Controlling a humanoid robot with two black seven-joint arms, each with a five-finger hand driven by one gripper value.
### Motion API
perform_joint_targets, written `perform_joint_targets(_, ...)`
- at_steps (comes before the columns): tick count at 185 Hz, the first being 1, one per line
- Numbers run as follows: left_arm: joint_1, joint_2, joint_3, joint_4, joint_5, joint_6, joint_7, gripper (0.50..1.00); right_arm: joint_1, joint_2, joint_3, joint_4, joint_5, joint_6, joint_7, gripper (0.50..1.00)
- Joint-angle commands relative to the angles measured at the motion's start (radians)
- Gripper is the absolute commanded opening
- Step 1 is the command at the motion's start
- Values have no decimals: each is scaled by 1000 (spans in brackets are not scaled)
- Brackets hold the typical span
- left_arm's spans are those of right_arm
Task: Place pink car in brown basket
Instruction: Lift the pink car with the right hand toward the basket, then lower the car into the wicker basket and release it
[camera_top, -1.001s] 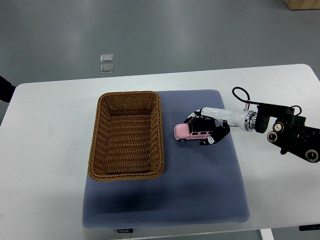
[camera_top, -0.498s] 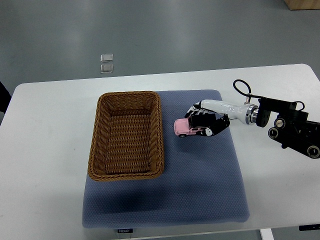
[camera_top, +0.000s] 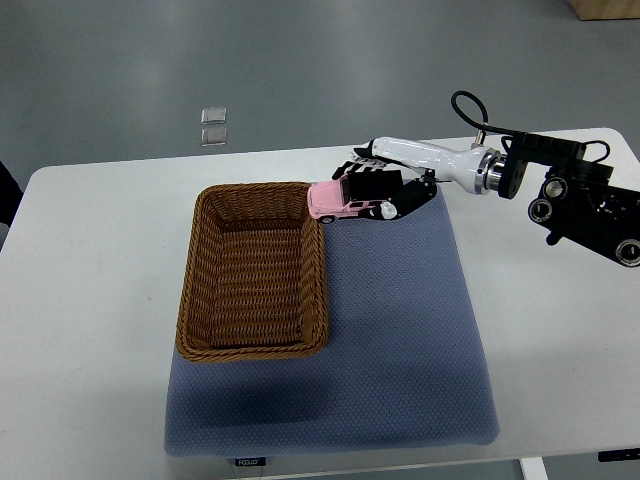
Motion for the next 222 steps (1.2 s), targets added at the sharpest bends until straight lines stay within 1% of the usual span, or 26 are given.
perform_joint_targets(1,0,0,2,-4,0,0,0,1000,27,58,-13,-18,5,1,-5,500)
perform_joint_targets(63,0,0,2,-5,2,0,0,1000,35,303,-56,-190,-12,-18,-5,500)
perform_joint_targets(105,0,0,2,-5,2,0,0,1000,27,421,-157,-290,-13,-110,0,500)
perform_joint_targets(126,0,0,2,-5,2,0,0,1000,-4,424,-163,-319,-13,-143,0,500)
perform_joint_targets(127,0,0,2,-5,2,0,0,1000,-5,424,-162,-322,-13,-146,0,525)
perform_joint_targets(128,0,0,2,-5,2,0,0,1000,-5,424,-162,-322,-13,-146,0,525)
perform_joint_targets(129,0,0,2,-4,2,0,0,1000,-7,424,-162,-323,-13,-148,0,551)
perform_joint_targets(132,0,0,2,-5,2,0,0,1000,-8,424,-162,-326,-13,-149,0,574)
perform_joint_targets(133,0,0,2,-5,2,0,0,1000,-10,424,-162,-329,-13,-151,0,598)
perform_joint_targets(134,0,0,2,-5,2,0,0,1000,-10,424,-162,-329,-13,-151,0,599)
perform_joint_targets(135,0,0,2,-5,2,0,0,1000,-10,424,-162,-331,-13,-153,1,631)
perform_joint_targets(136,0,0,2,-5,2,0,0,1000,-10,424,-162,-331,-13,-153,1,631)
perform_joint_targets(137,0,0,2,-5,2,0,0,1000,-11,424,-162,-333,-13,-154,1,672)
perform_joint_targets(138,0,0,2,-5,2,0,0,1000,-11,424,-162,-333,-13,-154,1,672)
perform_joint_targets(139,0,0,2,-4,2,0,0,1000,-13,424,-162,-334,-13,-154,1,715)
perform_joint_targets(140,0,0,2,-4,2,0,0,1000,-13,424,-162,-334,-13,-154,1,715)
perform_joint_targets(141,0,0,2,-5,2,0,0,1000,-15,424,-162,-336,-13,-154,1,753)
perform_joint_targets(142,0,0,2,-5,2,0,0,1000,-15,424,-162,-336,-13,-154,1,754)
perform_joint_targets(143,0,0,2,-5,2,0,0,1000,-16,424,-160,-336,-13,-154,1,782)
perform_joint_targets(153,0,0,2,-4,2,0,0,1000,-22,424,-160,-336,-13,-154,3,842)
perform_joint_targets(155,0,0,2,-4,2,0,0,1000,-22,424,-160,-336,-13,-154,3,842)
perform_joint_targets(159,0,0,2,-4,2,0,0,1000,-22,424,-160,-336,-13,-154,3,879)
perform_joint_targets(160,0,0,2,-4,2,0,0,1000,-22,424,-160,-336,-12,-153,3,901)
perform_joint_targets(162,0,0,2,-4,2,0,0,1000,-22,424,-160,-336,-12,-153,3,911)
perform_joint_targets(195,0,0,3,-4,2,0,0,1000,-2,424,-117,-328,11,-156,4,915)
perform_joint_targets(222,0,0,3,-4,2,0,0,1000,12,423,97,-323,79,-142,4,915)
